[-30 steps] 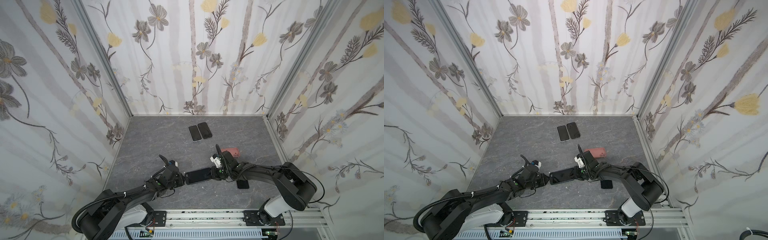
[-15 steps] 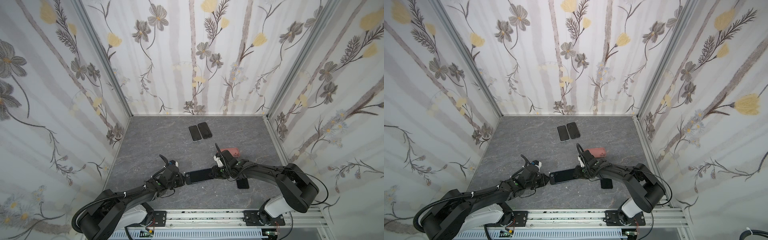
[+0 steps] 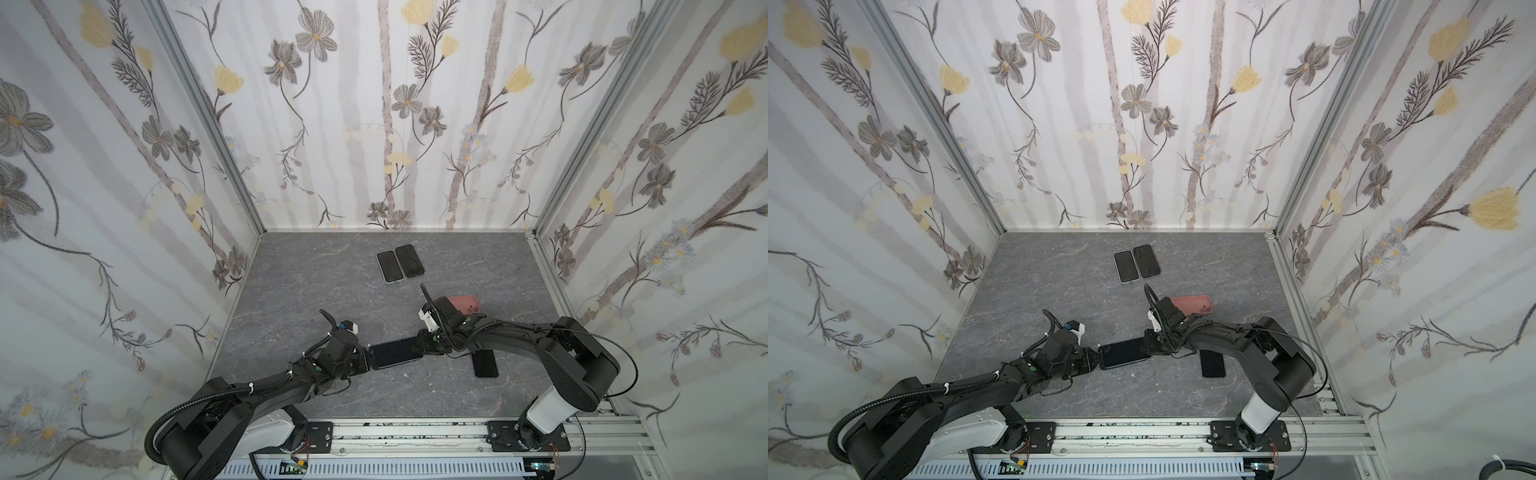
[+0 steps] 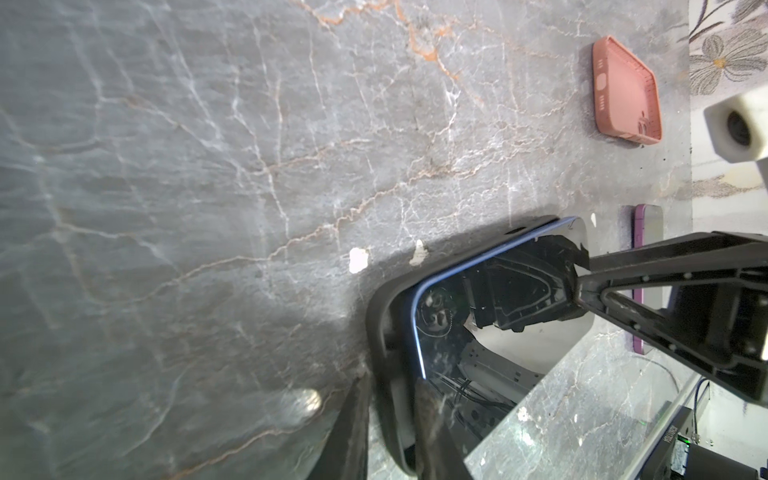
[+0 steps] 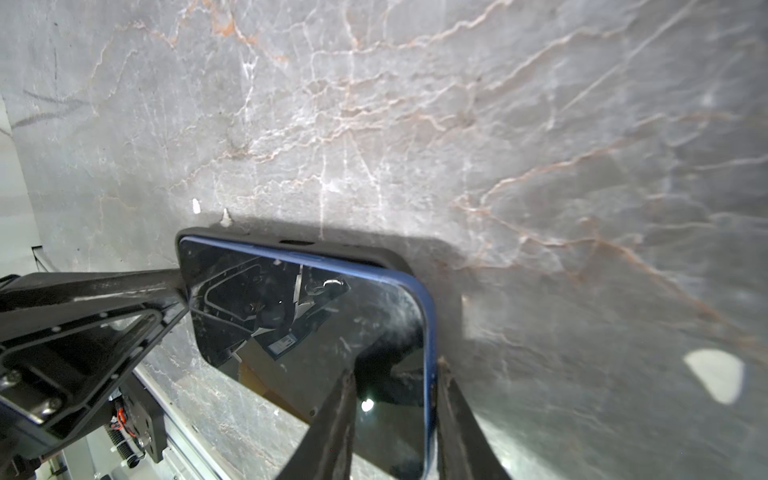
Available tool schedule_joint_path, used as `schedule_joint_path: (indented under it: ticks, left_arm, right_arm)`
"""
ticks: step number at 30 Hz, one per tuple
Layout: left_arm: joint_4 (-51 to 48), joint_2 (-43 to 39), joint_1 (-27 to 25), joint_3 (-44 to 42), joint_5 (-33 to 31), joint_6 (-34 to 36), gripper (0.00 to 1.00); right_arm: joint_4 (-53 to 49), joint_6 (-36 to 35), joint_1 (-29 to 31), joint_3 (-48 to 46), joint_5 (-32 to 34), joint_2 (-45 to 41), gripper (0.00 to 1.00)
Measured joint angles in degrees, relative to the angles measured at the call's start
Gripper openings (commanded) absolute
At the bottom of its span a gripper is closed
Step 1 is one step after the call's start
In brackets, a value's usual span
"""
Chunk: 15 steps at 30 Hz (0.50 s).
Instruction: Put the phone into the phone case
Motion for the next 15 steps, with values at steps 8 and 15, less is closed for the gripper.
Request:
schedule_joint_path:
  ticks: [8, 15]
  left_arm:
    - [0.9, 0.3, 0.0, -0.6, -0.3, 0.0, 0.20]
    - [2.2, -0.1, 0.0, -1.5, -0.9, -0.2, 0.19]
  right_arm:
    - [-2.1, -0.2, 1.6, 2.0, 2.2, 0.7, 0.27]
    - [-4.0, 0.3, 2.5, 3.1, 4.8, 0.6, 0.23]
